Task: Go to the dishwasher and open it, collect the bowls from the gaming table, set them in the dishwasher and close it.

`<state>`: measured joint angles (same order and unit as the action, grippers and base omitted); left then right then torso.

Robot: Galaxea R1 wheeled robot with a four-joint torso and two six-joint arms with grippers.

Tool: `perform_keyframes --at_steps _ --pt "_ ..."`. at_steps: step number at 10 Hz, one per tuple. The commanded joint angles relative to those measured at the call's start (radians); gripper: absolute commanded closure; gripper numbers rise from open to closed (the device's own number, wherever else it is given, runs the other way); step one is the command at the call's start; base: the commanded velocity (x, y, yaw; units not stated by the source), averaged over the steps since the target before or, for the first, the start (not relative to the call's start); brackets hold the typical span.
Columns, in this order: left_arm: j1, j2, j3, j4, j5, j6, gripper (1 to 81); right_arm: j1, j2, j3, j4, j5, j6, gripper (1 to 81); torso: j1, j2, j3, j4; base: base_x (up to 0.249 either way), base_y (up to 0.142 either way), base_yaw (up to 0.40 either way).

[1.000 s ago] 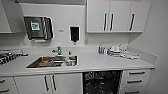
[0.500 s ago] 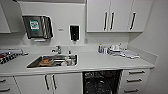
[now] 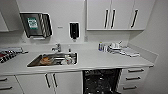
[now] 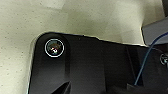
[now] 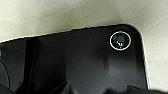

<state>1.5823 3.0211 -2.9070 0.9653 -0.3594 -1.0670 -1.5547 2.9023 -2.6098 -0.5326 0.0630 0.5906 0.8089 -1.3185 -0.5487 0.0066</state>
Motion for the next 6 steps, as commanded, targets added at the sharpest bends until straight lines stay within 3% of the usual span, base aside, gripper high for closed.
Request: perform_keyframes --at_steps 1,2,6 --pt "-0.034 -0.008 -0.009 0.0 0.031 0.007 1.0 0.041 -0.01 0.002 -0.01 -0.04 -0.002 1.0 -0.061 0.095 0.0 0.0 0.0 0.0 0.0" --pt "-0.034 -0.008 -0.009 0.0 0.033 0.009 1.0 0.041 -0.004 -0.001 -0.012 -0.04 -0.002 1.0 -0.086 0.134 0.0 0.0 0.0 0.0 0.0" --pt "-0.035 -0.008 -0.011 0.0 0.033 0.009 1.0 0.04 0.002 -0.001 -0.012 -0.04 -0.003 1.0 -0.174 0.271 0.114 0.0 0.0 0.0 0.0"
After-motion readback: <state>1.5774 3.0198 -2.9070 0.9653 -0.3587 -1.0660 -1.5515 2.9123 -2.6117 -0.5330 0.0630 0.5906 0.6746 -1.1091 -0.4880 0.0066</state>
